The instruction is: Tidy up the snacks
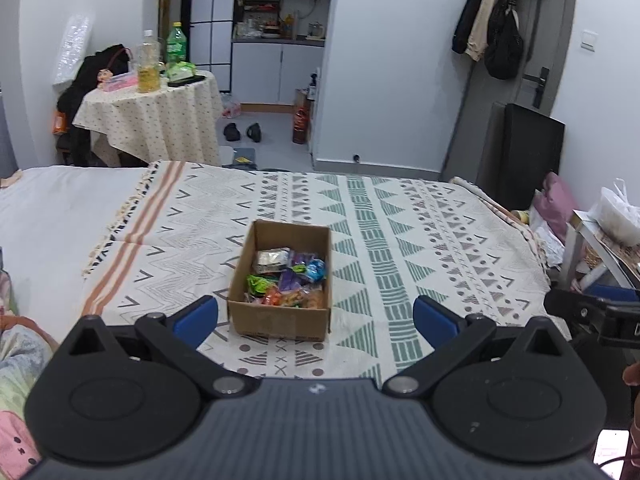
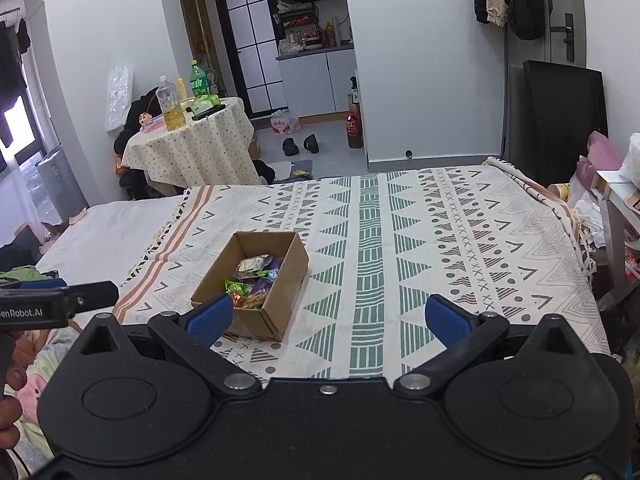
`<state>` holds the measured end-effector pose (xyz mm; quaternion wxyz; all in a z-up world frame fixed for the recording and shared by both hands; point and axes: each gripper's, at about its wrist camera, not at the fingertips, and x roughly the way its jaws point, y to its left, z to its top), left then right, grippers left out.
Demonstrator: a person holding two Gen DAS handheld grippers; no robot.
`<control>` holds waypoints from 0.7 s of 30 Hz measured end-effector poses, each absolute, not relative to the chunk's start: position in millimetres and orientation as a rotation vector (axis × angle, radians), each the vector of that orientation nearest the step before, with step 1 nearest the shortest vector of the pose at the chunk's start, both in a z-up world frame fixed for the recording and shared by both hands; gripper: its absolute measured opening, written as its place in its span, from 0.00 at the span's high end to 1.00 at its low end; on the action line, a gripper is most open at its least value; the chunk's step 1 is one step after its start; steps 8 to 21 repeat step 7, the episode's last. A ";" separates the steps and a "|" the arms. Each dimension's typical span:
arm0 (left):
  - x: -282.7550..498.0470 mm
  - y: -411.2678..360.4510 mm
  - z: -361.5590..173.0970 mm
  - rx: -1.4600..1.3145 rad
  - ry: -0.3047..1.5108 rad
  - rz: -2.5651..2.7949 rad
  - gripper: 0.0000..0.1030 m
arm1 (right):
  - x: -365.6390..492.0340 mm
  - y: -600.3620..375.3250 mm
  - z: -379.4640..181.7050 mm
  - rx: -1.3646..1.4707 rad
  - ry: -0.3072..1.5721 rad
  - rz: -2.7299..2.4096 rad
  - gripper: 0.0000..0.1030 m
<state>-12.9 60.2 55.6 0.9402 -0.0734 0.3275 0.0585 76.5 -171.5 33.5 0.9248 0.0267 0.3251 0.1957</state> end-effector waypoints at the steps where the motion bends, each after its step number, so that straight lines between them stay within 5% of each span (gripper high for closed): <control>1: -13.0 60.3 55.6 -0.151 0.669 0.119 0.00 | 76.5 -171.5 33.3 0.054 0.668 0.404 0.00; 21: -11.4 62.4 54.8 -0.159 0.674 0.115 0.00 | 77.5 -171.6 31.8 0.057 0.673 0.400 0.00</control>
